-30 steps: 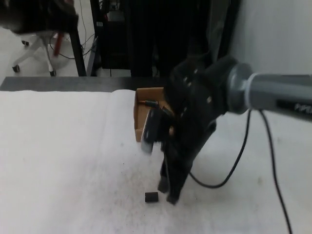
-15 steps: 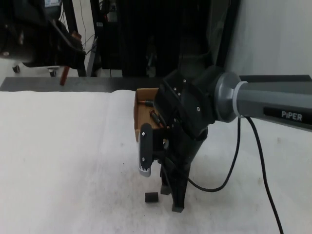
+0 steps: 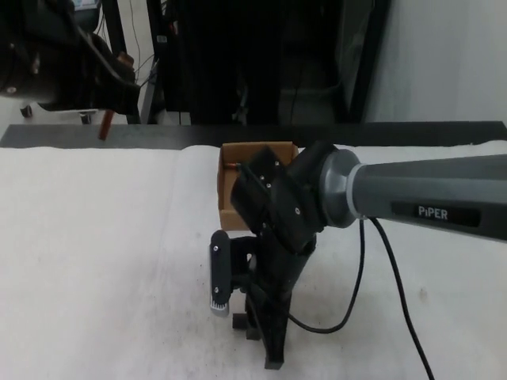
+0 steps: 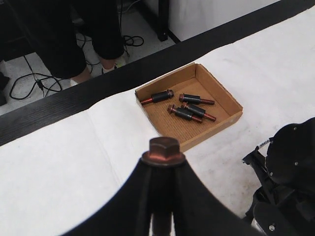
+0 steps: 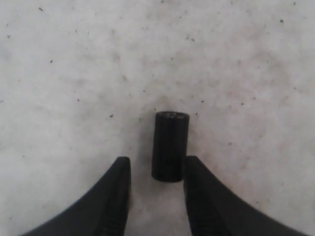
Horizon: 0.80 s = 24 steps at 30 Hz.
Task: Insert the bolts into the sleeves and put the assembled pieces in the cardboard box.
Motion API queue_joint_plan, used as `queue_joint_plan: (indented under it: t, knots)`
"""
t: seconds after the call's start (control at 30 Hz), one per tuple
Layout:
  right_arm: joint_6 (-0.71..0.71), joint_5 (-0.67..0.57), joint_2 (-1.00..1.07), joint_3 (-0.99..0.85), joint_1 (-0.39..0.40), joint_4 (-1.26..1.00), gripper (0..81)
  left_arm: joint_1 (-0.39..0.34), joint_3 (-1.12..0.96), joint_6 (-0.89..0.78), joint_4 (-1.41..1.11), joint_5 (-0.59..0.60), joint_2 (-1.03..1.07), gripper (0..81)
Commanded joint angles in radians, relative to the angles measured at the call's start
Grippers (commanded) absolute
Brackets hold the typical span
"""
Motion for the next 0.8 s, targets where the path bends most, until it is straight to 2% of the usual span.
queue_joint_plan:
  t: [0.0,0.77]
  knots:
    - [0.005,-0.016,-0.002,-0.012,0.0,-0.012,35.1,0.003,-0.004,0.001,-0.018,0.003,-0.009,0.2]
    - [0.049,-0.024,0.038,-0.012,0.0,-0.052,35.1,0.003,-0.004,-0.005,-0.016,0.003,-0.009,0.2]
